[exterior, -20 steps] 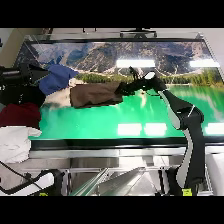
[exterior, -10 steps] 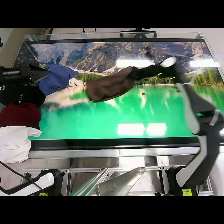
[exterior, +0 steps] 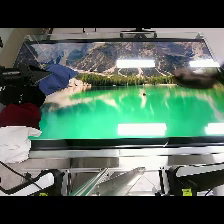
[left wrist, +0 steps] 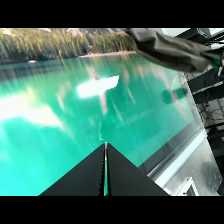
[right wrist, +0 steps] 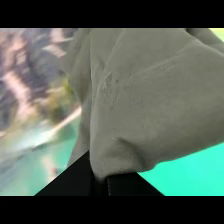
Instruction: Fold the shirts.
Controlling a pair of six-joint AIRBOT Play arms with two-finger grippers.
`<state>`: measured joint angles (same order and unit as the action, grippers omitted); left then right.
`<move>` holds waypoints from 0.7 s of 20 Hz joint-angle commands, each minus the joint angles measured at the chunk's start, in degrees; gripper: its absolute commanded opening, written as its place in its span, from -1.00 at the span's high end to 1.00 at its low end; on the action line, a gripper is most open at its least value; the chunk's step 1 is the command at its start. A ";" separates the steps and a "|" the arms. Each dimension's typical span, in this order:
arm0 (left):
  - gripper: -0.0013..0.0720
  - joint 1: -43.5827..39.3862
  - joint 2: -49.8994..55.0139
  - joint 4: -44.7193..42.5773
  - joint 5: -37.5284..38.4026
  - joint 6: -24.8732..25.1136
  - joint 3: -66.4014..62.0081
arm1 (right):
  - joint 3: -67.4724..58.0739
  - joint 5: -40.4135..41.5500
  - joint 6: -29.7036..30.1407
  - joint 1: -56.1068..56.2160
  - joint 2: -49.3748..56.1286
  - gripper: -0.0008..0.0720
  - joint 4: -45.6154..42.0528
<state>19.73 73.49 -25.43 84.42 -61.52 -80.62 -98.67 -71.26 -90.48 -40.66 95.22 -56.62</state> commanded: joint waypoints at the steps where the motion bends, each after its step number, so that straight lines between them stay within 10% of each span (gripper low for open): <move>1: 0.92 0.07 -0.04 0.02 0.02 -0.02 0.02 | 9.70 0.22 -0.85 -11.56 -1.07 0.94 -5.81; 12: 0.92 -6.12 -0.04 -0.07 -0.76 0.00 0.02 | 32.54 6.60 5.18 -17.99 -2.25 0.90 -5.79; 13: 0.92 -6.47 -0.04 -0.07 -0.76 0.00 0.02 | 32.54 5.46 5.14 -18.38 -2.84 0.56 -5.77; 14: 0.92 -6.82 -0.04 -0.07 -0.76 0.02 0.02 | 32.54 4.11 5.01 -18.80 -3.50 -0.41 -5.77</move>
<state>14.22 73.49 -25.43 83.79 -61.52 -80.62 -67.24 -65.10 -85.65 -58.54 92.79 -62.65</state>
